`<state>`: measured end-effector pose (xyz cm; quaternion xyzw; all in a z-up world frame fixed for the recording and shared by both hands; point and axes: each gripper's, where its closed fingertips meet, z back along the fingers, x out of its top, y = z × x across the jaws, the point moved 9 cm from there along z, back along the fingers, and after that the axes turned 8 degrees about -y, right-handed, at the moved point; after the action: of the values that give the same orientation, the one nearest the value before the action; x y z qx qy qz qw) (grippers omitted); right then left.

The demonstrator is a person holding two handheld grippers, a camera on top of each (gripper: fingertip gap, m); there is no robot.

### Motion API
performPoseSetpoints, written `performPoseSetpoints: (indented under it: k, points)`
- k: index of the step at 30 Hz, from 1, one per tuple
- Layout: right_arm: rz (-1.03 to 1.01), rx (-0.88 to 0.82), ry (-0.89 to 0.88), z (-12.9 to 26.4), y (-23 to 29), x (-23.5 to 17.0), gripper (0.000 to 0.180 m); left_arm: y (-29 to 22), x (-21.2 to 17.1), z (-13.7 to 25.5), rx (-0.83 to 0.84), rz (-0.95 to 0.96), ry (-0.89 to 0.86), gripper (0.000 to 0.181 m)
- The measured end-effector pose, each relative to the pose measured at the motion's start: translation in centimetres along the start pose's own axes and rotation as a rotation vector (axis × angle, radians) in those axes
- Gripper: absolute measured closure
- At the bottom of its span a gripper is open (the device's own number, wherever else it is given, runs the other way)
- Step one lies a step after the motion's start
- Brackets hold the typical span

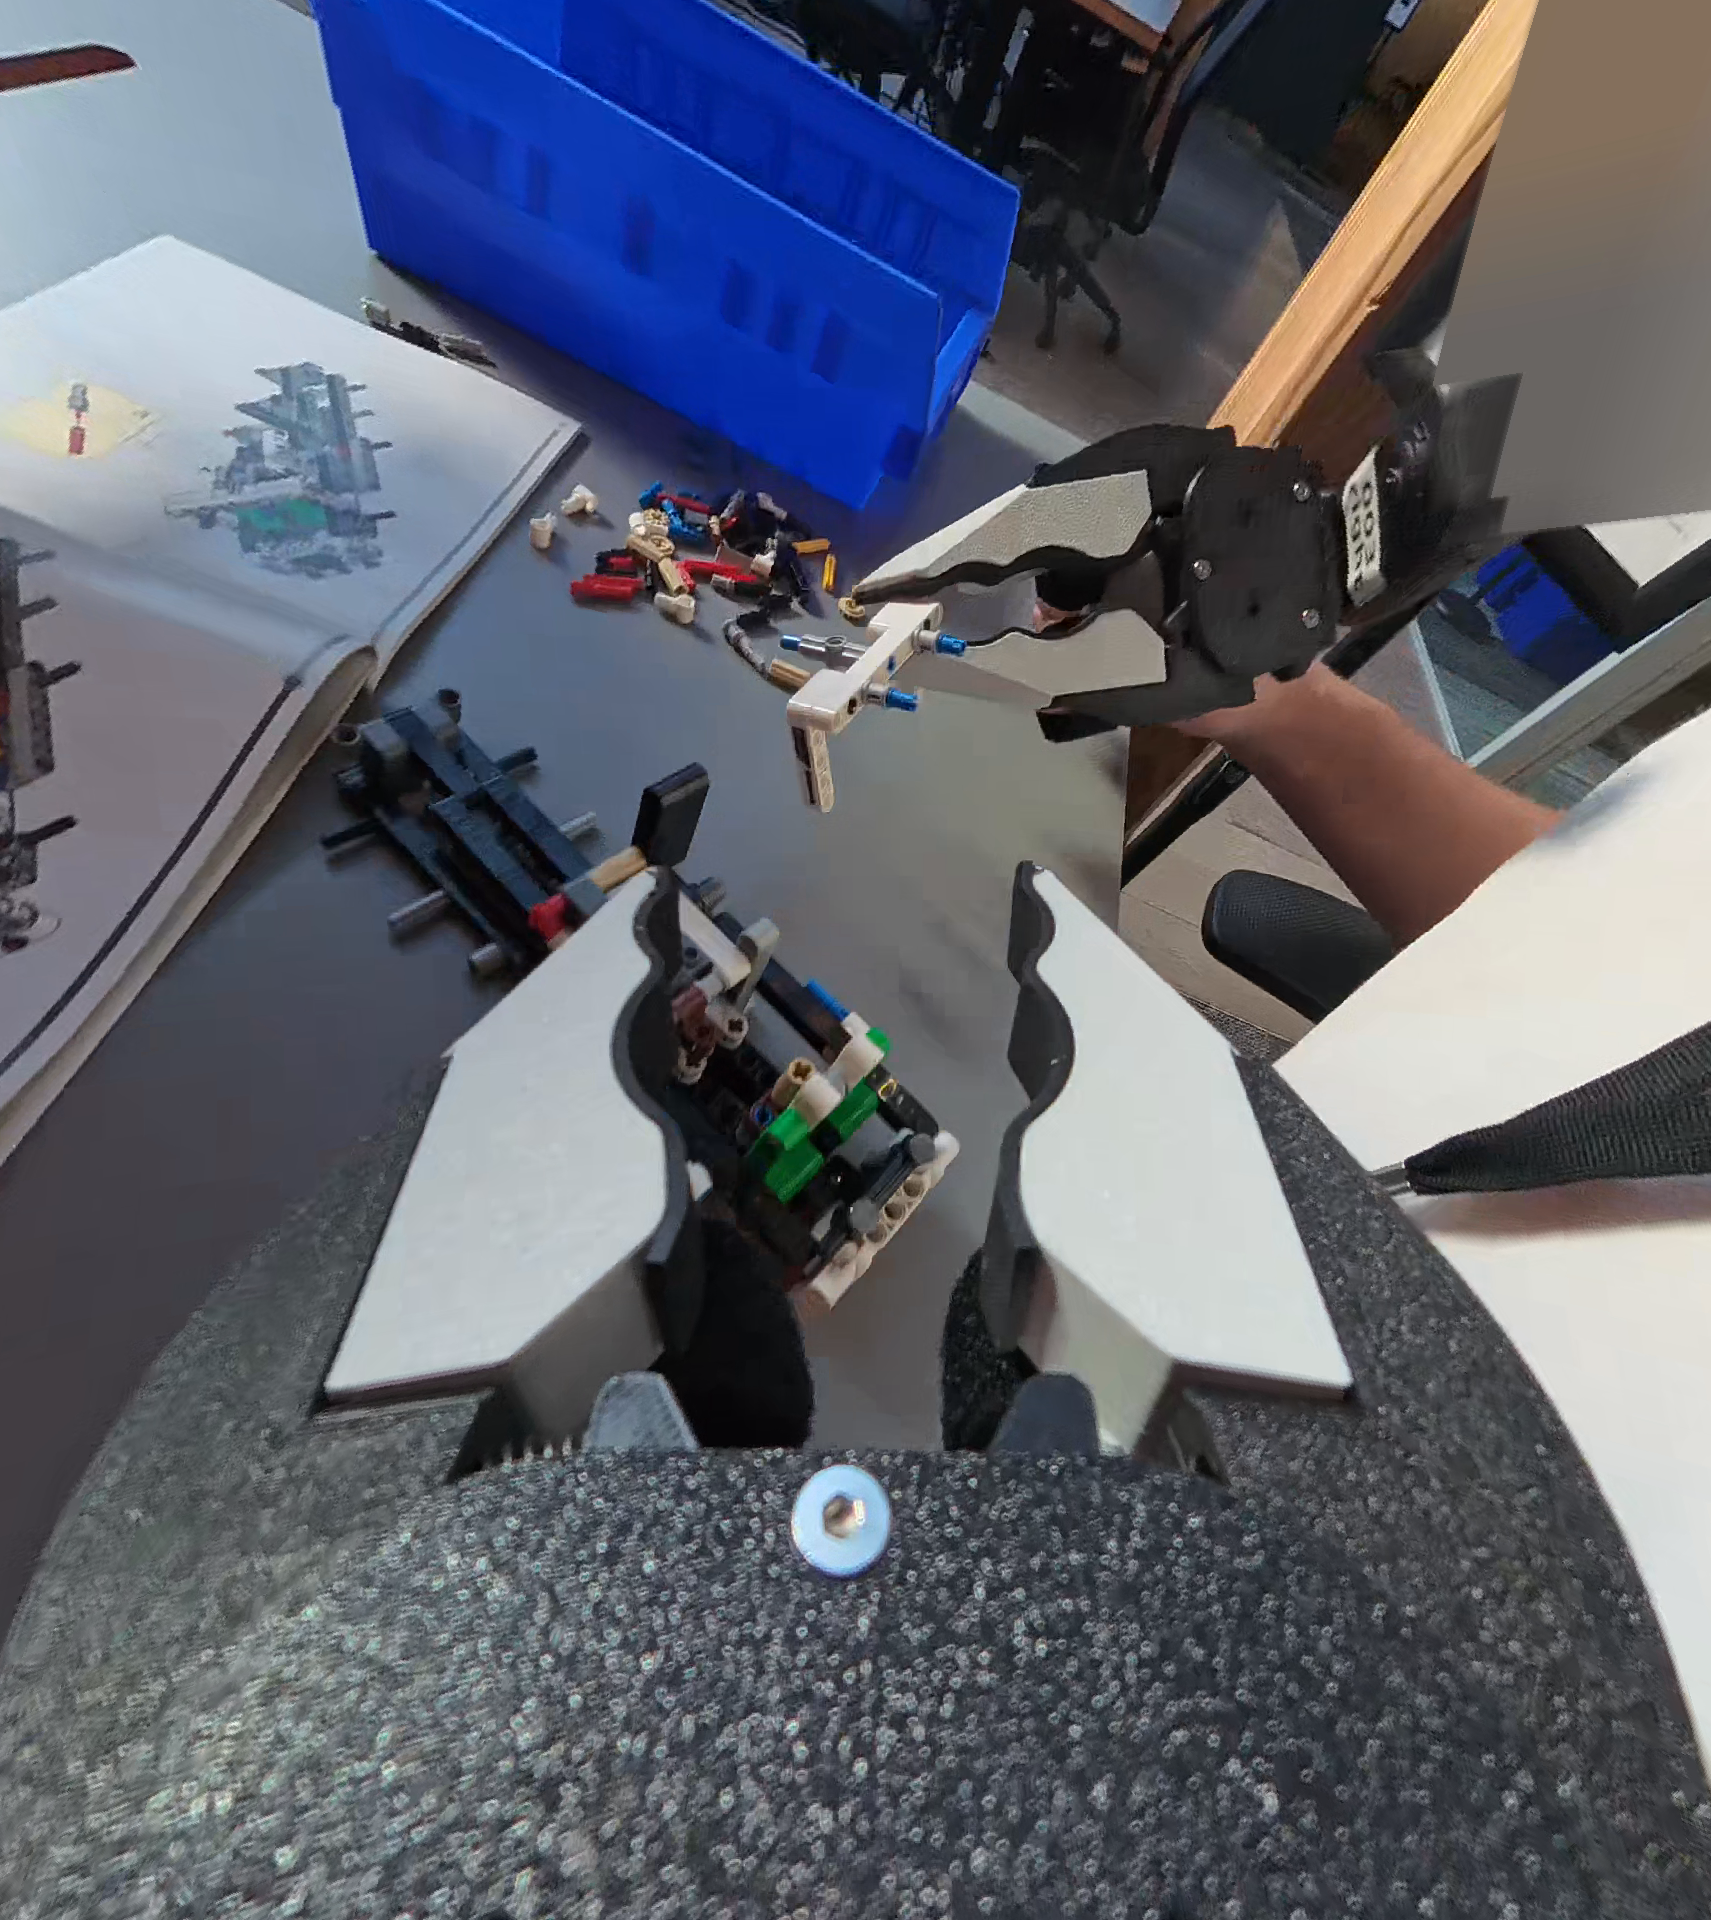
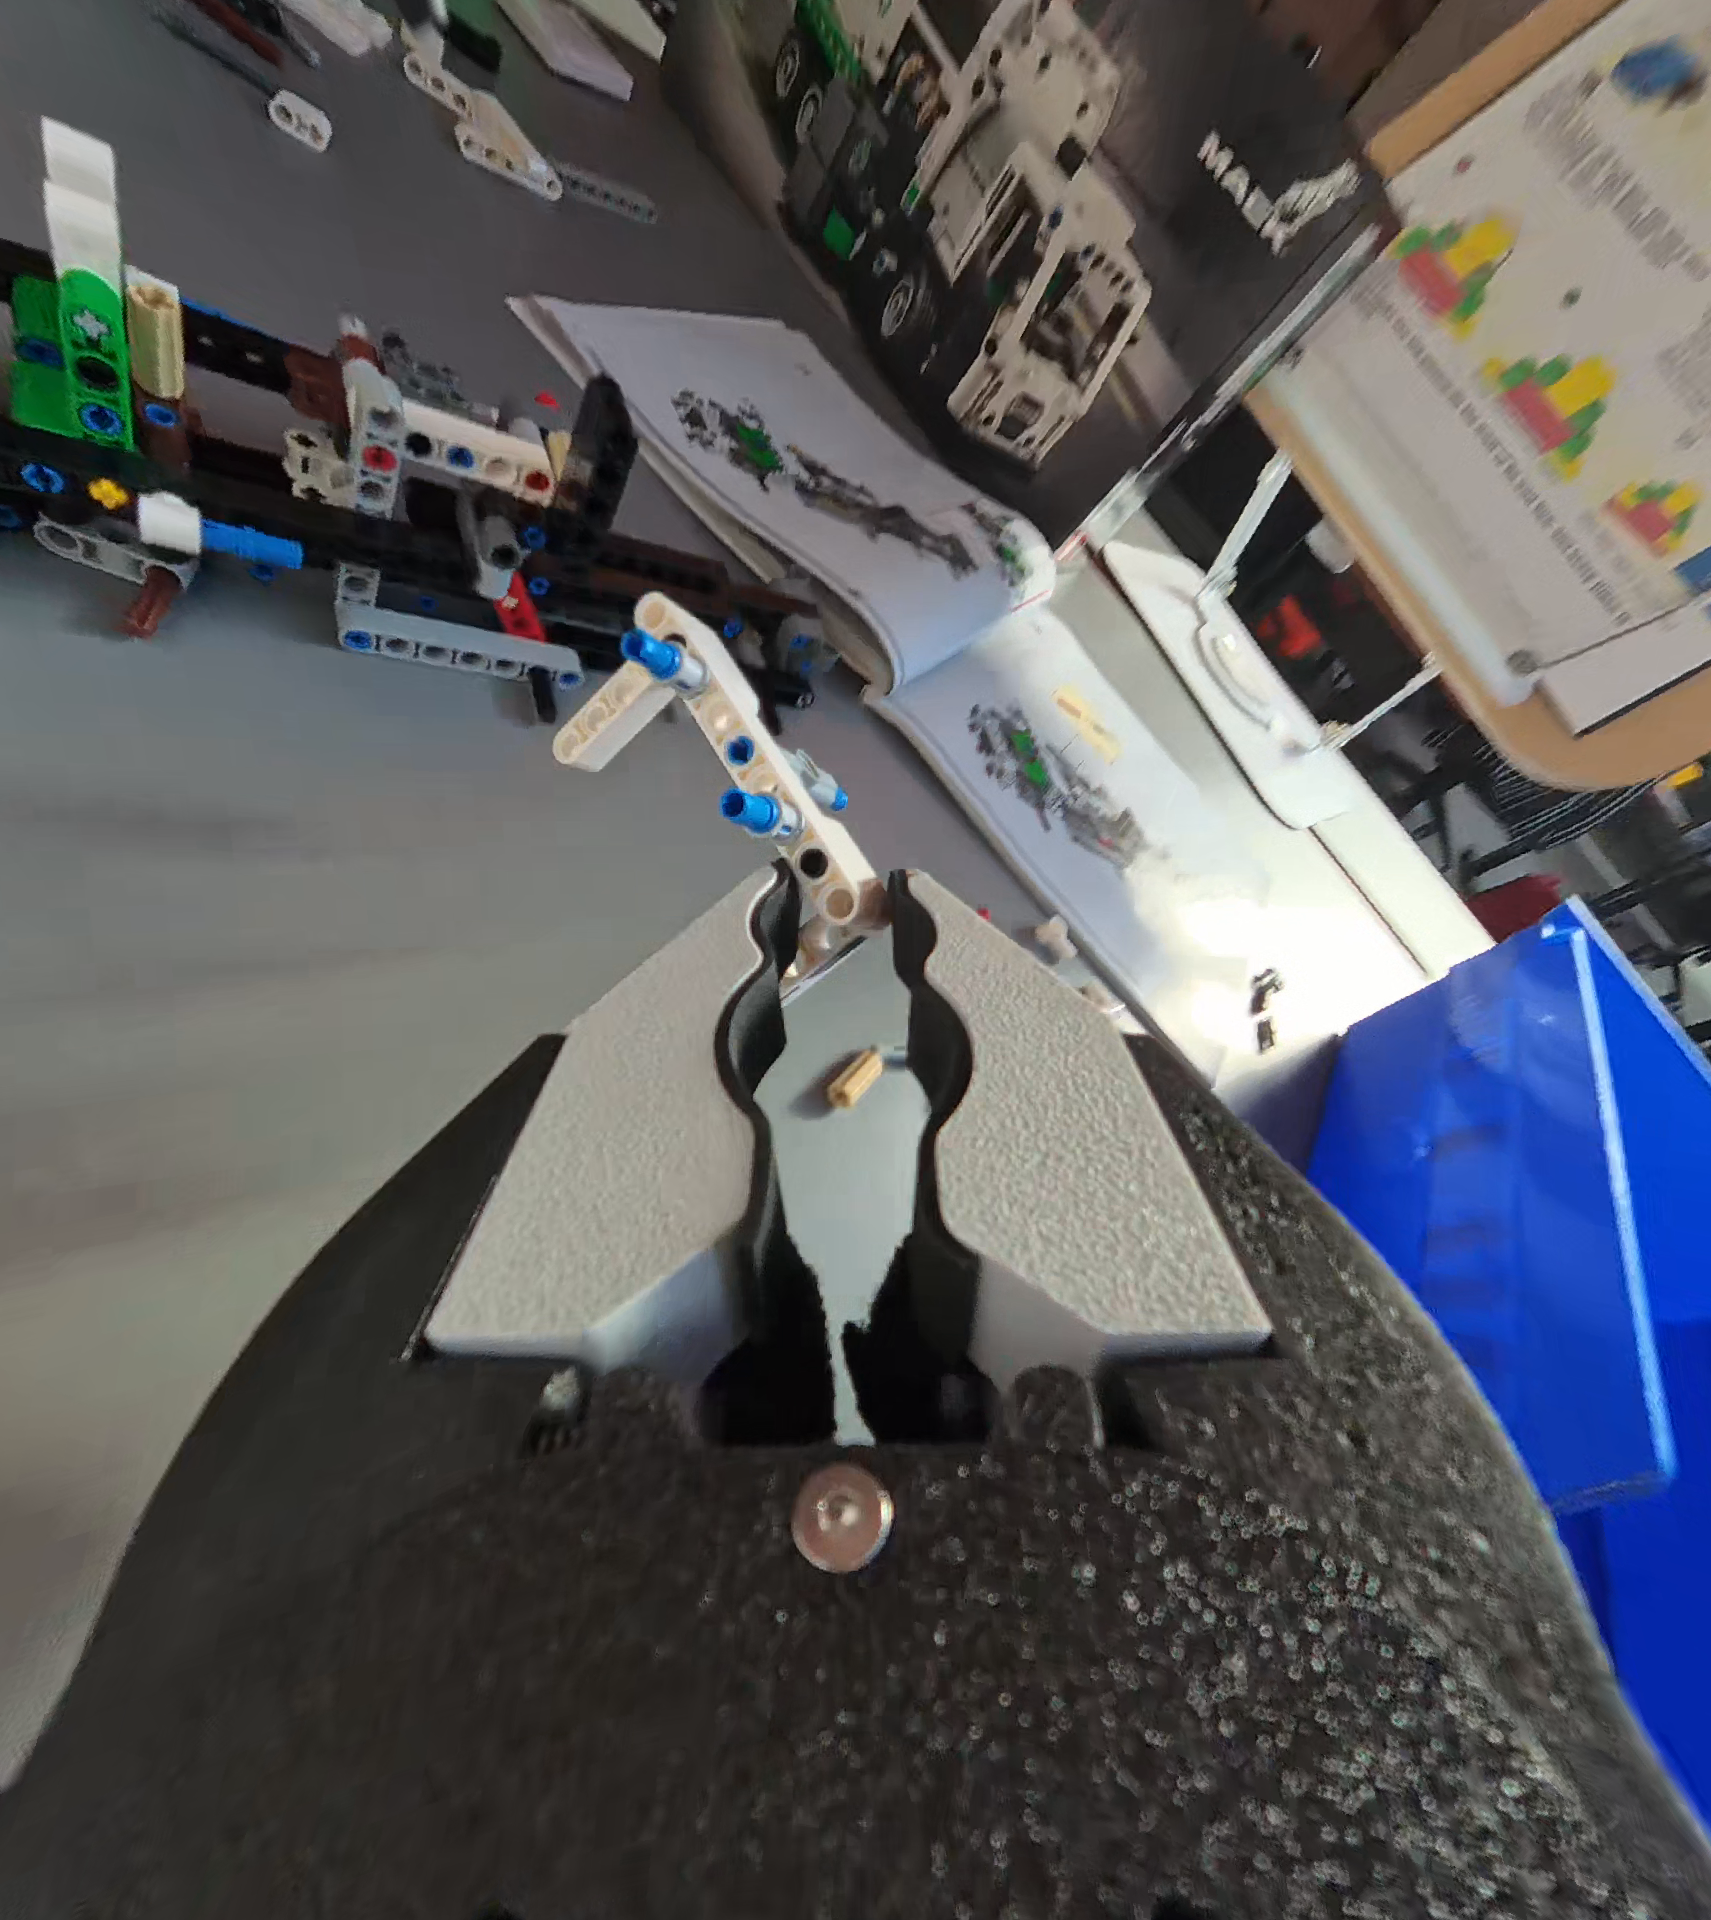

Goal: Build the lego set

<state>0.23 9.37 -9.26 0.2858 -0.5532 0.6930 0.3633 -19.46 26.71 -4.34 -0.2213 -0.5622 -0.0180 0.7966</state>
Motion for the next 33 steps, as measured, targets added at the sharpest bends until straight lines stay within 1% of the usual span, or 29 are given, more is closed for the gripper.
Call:
performPoseSetpoints:
  k: [1,4,6,9,12,13,15,17,18,19,20,22,23,25,27,30,33]
  points:
    - [0.036,-0.024,-0.037,0.0,0.0,0.7,0.163,0.0,0.5,-0.8,-0.015,-0.004,0.014,0.120]
    - [0.103,-0.041,-0.156,-0.1,0.3,3.1,0.164,0.0,0.7,-3.2,-0.091,-0.051,0.066,0.121]
    - [0.118,-0.011,-0.222,-0.3,0.8,4.3,0.164,-0.3,0.7,-4.2,-0.172,-0.067,0.087,0.123]
    - [0.125,0.023,-0.262,-0.6,1.6,5.3,0.164,-1.0,0.7,-4.2,-0.269,-0.088,0.077,0.142]
    - [0.077,0.062,-0.312,-0.5,2.1,5.8,0.164,-1.0,0.5,-3.4,-0.277,-0.107,0.088,0.165]
    - [0.045,0.080,-0.326,-0.5,2.2,5.9,0.164,-1.1,0.5,-3.1,-0.284,-0.106,0.078,0.167]
    - [-0.056,0.153,-0.363,-0.5,2.5,6.1,0.163,-1.1,0.4,-2.4,-0.303,-0.103,0.074,0.167]
    - [-0.167,0.277,-0.369,-0.4,2.7,6.2,0.163,-1.1,0.2,-1.5,-0.310,-0.105,0.060,0.168]
    - [-0.231,0.348,-0.390,-0.2,2.7,6.4,0.160,-1.2,0.1,-1.1,-0.325,-0.108,0.054,0.168]
    - [-0.303,0.421,-0.412,0.1,2.7,6.5,0.154,-1.1,0.0,-0.6,-0.329,-0.118,0.063,0.168]
    - [-0.382,0.502,-0.431,0.3,2.6,6.4,0.150,-1.0,-0.2,-0.1,-0.320,-0.142,0.077,0.168]
    - [-0.526,0.644,-0.427,0.0,2.3,6.2,0.150,-1.0,-0.5,0.8,-0.320,-0.214,0.092,0.168]
    - [-0.590,0.699,-0.426,-0.3,2.1,6.2,0.142,-1.1,-0.5,1.1,-0.323,-0.247,0.097,0.168]
    - [-0.707,0.813,-0.420,-1.0,2.2,6.1,0.139,-1.4,-0.6,1.6,-0.333,-0.308,0.111,0.168]
    - [-0.757,0.902,-0.406,-1.6,2.6,6.0,0.140,-1.6,-0.6,1.9,-0.334,-0.358,0.117,0.168]
    - [-0.818,0.947,-0.458,-1.9,3.0,6.3,0.149,-1.9,-0.7,2.1,-0.354,-0.376,0.126,0.168]
    - [-0.743,0.938,-0.402,-2.2,3.9,6.4,0.149,-2.0,-0.7,2.1,-0.359,-0.375,0.100,0.168]
